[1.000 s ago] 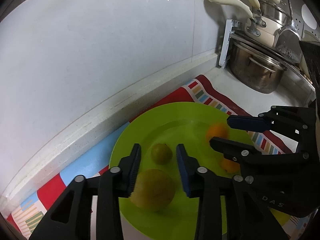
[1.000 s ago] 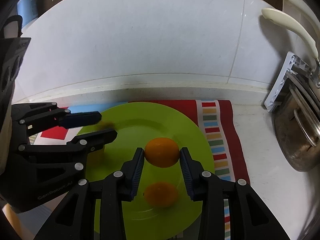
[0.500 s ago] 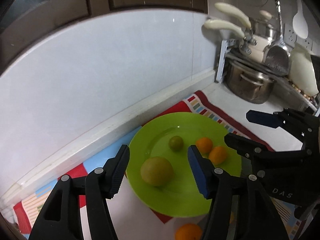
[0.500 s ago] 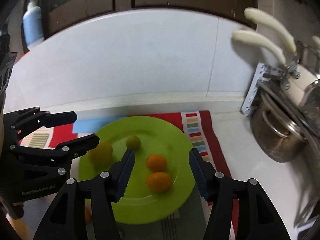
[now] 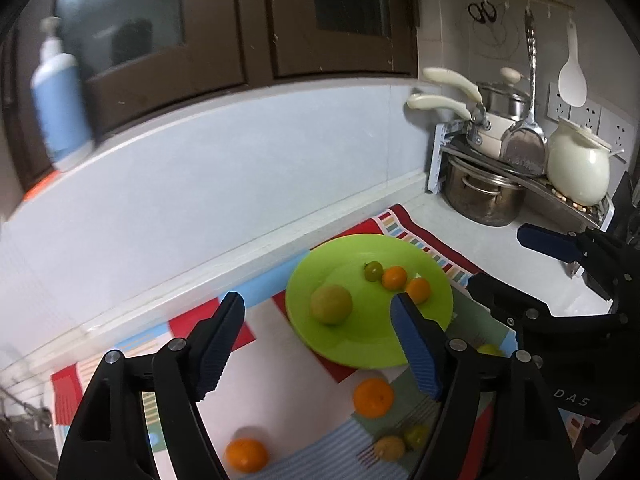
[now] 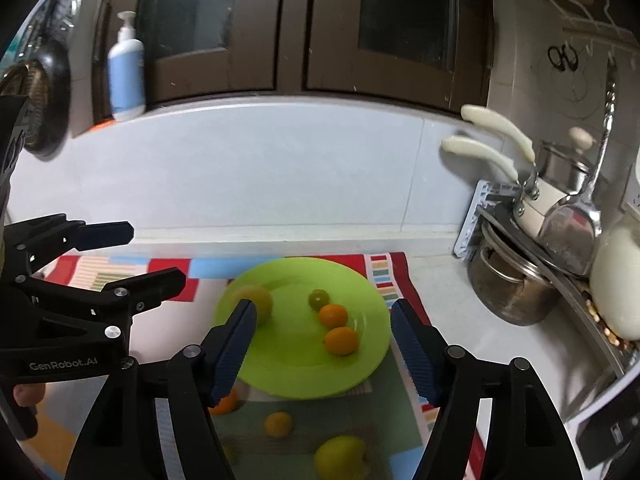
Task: Organize fruits
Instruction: 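Withdraw both grippers from the plate, then grasp a large orange with the left gripper while the right gripper grasps another orange, then lift both oranges and carry them over the green plate, then lower both oranges onto the green plate and open both grippers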
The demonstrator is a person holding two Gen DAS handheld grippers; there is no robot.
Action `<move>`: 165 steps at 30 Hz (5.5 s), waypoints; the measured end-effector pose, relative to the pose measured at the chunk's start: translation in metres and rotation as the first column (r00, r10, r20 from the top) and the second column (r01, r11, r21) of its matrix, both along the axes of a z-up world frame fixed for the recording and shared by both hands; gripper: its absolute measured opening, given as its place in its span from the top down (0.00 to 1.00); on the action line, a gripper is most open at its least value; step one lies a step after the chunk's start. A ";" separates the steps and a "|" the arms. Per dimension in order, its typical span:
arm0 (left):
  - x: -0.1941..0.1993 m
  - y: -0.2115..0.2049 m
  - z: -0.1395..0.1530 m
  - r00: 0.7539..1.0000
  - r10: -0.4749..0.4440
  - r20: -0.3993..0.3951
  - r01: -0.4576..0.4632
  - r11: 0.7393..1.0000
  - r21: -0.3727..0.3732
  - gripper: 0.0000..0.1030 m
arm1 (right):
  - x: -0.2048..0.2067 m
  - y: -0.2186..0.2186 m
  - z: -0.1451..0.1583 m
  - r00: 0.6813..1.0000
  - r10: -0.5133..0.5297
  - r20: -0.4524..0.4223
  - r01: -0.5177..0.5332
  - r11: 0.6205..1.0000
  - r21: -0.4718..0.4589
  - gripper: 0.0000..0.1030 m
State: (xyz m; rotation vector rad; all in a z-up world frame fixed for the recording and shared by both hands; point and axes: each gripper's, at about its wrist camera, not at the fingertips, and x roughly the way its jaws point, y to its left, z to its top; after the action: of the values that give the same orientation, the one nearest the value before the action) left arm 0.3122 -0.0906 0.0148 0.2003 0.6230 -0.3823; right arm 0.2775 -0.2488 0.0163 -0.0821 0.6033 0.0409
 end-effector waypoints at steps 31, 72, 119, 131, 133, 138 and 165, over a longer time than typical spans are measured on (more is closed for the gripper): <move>-0.083 0.133 -0.030 0.993 0.120 0.012 -0.120 0.992 0.035 0.16 | -0.076 0.093 -0.017 0.997 -0.072 -0.014 0.072 0.997 0.030 0.32; 0.007 0.100 -0.143 0.947 0.040 -0.317 -0.032 0.999 0.031 0.38 | 0.018 0.078 -0.122 0.944 -0.050 -0.327 0.082 0.993 0.085 0.40; -0.058 0.080 -0.047 0.994 -0.020 -0.105 0.015 0.999 -0.047 0.60 | -0.053 0.079 -0.041 0.993 -0.012 -0.122 0.025 0.993 0.111 0.58; -0.068 0.050 -0.021 0.999 -0.004 -0.034 0.002 0.999 -0.046 0.60 | -0.067 0.054 -0.016 0.998 0.002 -0.066 0.005 0.994 0.109 0.58; -0.068 0.046 -0.019 1.000 0.000 -0.031 -0.001 0.999 -0.049 0.60 | -0.068 0.049 -0.013 0.998 0.006 -0.058 0.001 0.994 0.107 0.58; -0.065 0.032 -0.012 1.000 0.005 -0.020 -0.006 0.998 -0.058 0.60 | -0.067 0.037 -0.005 0.999 0.018 -0.039 -0.014 0.995 0.103 0.58; 0.019 -0.034 0.007 1.000 -0.006 0.026 0.006 1.000 -0.018 0.60 | 0.015 -0.019 0.017 0.998 0.053 0.018 -0.053 0.997 0.048 0.58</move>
State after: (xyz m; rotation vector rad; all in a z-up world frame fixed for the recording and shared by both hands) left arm 0.3308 -0.1244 0.0217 0.1897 0.5928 -0.3906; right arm 0.2928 -0.2677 0.0338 -0.0510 0.5831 0.1061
